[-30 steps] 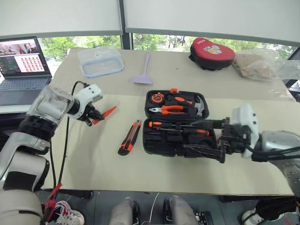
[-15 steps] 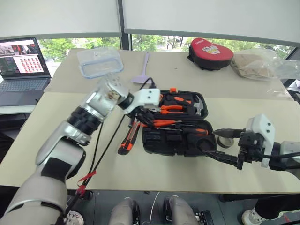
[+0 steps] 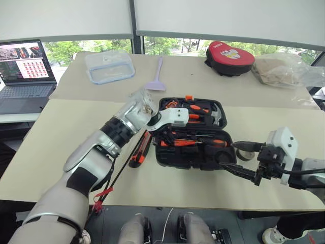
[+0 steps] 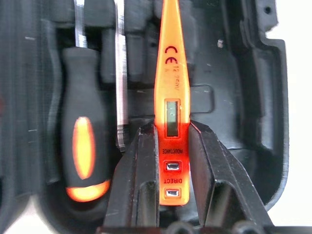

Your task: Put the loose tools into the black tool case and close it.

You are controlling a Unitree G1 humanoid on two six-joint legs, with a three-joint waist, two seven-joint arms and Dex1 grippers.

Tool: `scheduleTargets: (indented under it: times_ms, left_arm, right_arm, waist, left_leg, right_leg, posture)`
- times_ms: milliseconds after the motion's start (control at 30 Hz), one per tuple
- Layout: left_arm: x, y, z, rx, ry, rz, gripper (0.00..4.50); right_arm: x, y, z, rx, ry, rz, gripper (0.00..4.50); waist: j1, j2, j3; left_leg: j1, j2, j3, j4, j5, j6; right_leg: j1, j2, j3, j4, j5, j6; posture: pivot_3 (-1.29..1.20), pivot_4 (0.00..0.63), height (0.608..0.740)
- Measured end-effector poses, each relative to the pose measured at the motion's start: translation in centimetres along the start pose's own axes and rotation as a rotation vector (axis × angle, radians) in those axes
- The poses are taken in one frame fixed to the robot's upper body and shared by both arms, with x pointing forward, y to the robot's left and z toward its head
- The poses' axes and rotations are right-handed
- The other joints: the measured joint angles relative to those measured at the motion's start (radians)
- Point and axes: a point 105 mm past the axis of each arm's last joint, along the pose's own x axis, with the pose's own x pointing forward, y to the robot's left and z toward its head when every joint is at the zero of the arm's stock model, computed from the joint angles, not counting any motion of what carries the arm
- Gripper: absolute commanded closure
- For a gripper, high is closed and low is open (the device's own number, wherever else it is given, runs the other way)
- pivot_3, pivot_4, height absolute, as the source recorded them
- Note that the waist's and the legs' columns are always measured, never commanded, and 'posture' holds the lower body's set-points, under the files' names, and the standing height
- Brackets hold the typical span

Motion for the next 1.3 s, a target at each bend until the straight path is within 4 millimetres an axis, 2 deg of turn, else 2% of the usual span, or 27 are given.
scheduleTargets:
  times_ms: [433,500,533,767,867,967,1100,1267,1300]
  left_arm:
    - [1.6,0.8,0.3,-0.005,0.023,0.012,4.09]
    - [1.5,0.8,0.4,-0.006,0.022,0.011,3.08]
    - [1.5,0.8,0.4,-0.004,0.023,0.012,2.86]
    - [0.1,-0.5,-0.6,0.035,0.022,-0.032,0.18]
    - [-2.0,-1.3,-1.0,0.024,-0.037,-0.027,0.18]
    - [-3.6,-1.7,-0.3,0.023,-0.190,0.004,0.97]
    - [-3.7,-1.3,0.4,-0.022,-0.418,0.059,2.51]
    - [-1.4,-0.5,-0.8,-0.116,-0.567,0.164,4.48]
    - [-1.0,-0.3,-1.0,-0.126,-0.581,0.182,4.48]
  right_arm:
    - [0.1,0.2,0.1,0.001,-0.018,-0.024,0.00]
    - [0.1,0.1,0.2,0.002,-0.027,-0.030,0.00]
    - [0.0,0.1,0.2,0.002,-0.029,-0.033,0.00]
    - [0.0,0.1,0.3,0.001,-0.032,-0.032,0.00]
    - [0.0,0.0,0.3,0.003,-0.033,-0.031,0.00]
    - [0.0,-0.1,0.5,-0.001,-0.040,-0.031,0.00]
    - [0.1,-0.3,0.7,-0.007,-0.048,-0.026,0.00]
    - [-0.1,-0.4,0.6,-0.006,-0.033,-0.023,0.00]
    - [-0.1,-0.4,0.6,-0.008,-0.033,-0.022,0.00]
  waist:
    - [0.010,0.001,0.000]
    - [0.009,0.001,0.000]
    - [0.009,0.001,0.000]
    - [-0.003,0.001,0.000]
    - [-0.005,0.001,-0.001]
    - [0.000,0.001,-0.001]
    - [0.006,0.001,-0.001]
    - [0.003,0.001,-0.001]
    - [0.004,0.001,-0.001]
  left_leg:
    - [0.004,-0.001,-0.006,0.002,-0.002,0.003]
    - [0.003,-0.001,-0.007,0.002,-0.002,0.004]
    - [0.003,-0.001,-0.008,0.002,-0.002,0.004]
    - [0.001,-0.001,-0.009,0.003,-0.002,0.003]
    - [0.001,0.000,-0.009,0.002,-0.001,0.002]
    - [0.001,-0.001,-0.010,0.003,-0.001,0.002]
    - [0.000,-0.002,-0.013,0.006,-0.001,0.003]
    - [0.000,-0.002,-0.013,0.006,-0.001,0.003]
    - [0.000,-0.002,-0.013,0.006,-0.001,0.003]
  right_leg:
    - [0.009,-0.003,-0.004,-0.002,0.000,0.000]
    - [0.009,-0.003,-0.005,-0.002,0.000,0.000]
    - [0.009,-0.003,-0.005,-0.002,0.000,0.000]
    - [0.007,-0.003,-0.007,-0.001,0.000,0.000]
    - [0.007,-0.002,-0.007,-0.001,0.000,0.000]
    - [0.008,-0.003,-0.008,-0.001,0.000,0.001]
    - [0.010,-0.005,-0.010,-0.001,0.000,0.002]
    - [0.011,-0.004,-0.011,-0.001,0.000,0.002]
    - [0.011,-0.004,-0.011,-0.001,0.000,0.002]
  posture:
    - [0.00,0.150,0.731]
    - [0.00,0.150,0.731]
    - [0.00,0.150,0.731]
    - [0.00,0.150,0.731]
    - [0.00,0.150,0.731]
    - [0.00,0.150,0.731]
    - [0.00,0.150,0.731]
    - [0.00,0.150,0.731]
    - [0.00,0.150,0.731]
